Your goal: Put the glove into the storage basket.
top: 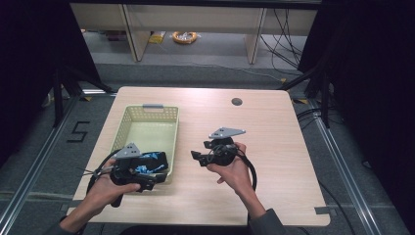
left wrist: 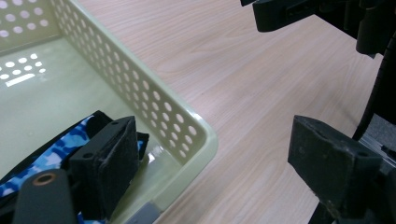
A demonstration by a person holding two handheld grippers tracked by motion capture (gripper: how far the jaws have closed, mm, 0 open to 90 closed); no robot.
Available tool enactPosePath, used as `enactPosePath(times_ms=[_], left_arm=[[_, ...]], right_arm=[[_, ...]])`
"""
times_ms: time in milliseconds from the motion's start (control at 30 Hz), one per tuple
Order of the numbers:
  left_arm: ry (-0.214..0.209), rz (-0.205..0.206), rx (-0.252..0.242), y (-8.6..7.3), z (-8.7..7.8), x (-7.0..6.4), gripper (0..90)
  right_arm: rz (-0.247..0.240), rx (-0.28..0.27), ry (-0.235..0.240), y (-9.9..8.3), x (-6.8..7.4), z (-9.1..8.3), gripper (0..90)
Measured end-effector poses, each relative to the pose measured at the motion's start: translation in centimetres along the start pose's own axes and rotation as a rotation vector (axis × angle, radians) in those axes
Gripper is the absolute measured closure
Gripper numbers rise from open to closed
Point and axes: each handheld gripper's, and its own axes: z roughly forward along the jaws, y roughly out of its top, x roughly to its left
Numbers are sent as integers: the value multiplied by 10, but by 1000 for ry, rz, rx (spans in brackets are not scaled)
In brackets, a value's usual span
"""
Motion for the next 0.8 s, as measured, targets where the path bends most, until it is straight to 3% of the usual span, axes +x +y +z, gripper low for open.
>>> enactPosePath(times_ms=[33,300,333,467,500,533,567,733,800], left_arm=[[-5,-1,0,0,1,-1,154],[-30,2,-10,-1,6,-10,154],[-31,2,-15,-2,7,-12,154],[-45,-3,-13,-3,9,-16,154],[-49,20,-14,-3,10,-16,154],[-34,26,-14,-4,10,-17,154],[-28,35,-17,-4,10,-18,154],[-39,36,-19,-7,12,-20,154],[-39,30,-32,-9,13,-23,154]], right_arm=[[19,6,-4,-2,0,-3,393],[36,-13,-5,-15,-6,-17,380],[19,-18,-1,-18,-7,-18,377],[30,-22,0,-24,-6,-23,374],[7,-28,-7,-25,-7,-25,374],[36,-15,-13,-27,-5,-28,372],[9,-28,-11,-29,-7,-27,370],[35,-27,-6,-36,-4,-31,359],[11,-32,-7,-36,-5,-33,357]])
